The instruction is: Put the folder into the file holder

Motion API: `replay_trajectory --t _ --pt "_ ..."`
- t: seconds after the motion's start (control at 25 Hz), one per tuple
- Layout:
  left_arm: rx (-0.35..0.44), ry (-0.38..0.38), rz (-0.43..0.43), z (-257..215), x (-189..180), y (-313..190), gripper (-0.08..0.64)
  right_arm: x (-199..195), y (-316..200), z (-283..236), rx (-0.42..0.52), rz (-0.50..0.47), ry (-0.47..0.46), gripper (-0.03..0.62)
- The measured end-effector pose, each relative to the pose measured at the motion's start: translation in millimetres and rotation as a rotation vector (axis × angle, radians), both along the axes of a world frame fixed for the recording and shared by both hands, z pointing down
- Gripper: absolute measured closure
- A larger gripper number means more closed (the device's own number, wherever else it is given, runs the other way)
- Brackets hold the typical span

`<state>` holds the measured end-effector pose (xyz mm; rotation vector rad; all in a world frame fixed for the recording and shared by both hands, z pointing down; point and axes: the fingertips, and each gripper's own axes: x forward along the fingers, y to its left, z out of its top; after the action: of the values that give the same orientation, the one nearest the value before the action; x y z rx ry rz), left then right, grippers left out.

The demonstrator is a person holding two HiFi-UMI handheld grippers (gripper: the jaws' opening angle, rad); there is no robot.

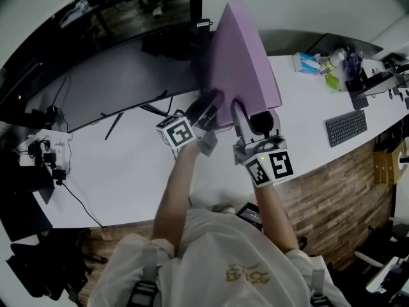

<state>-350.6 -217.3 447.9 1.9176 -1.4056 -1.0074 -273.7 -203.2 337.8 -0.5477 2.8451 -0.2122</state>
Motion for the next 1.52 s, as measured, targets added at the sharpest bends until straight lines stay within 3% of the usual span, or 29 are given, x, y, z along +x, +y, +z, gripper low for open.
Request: replay_trajectory --t 0.44,0.8,1.28,1.52 --pt "-0.092 -0.009 0.009 31.0 -5.8 -5.4 0.437 -11.3 -9.0 28.7 -0.026 -0.016 0.061 0.376" --pt "-0.168 0.037 0.042 64.8 -8.6 -11.5 0.450 -21.6 -20.0 62.0 -0.067 -0.021 0.136 0.374" --pt "-0.226 0.025 0.067 89.1 -12.7 -13.5 0.461 -28.7 -21.6 87.4 -0.055 -0.019 0.206 0.370" --pt "-0.203 0.041 0.045 85.0 -19.7 -14.8 0.456 -31.9 -17.4 102.5 -0.031 -0.028 0.272 0.367"
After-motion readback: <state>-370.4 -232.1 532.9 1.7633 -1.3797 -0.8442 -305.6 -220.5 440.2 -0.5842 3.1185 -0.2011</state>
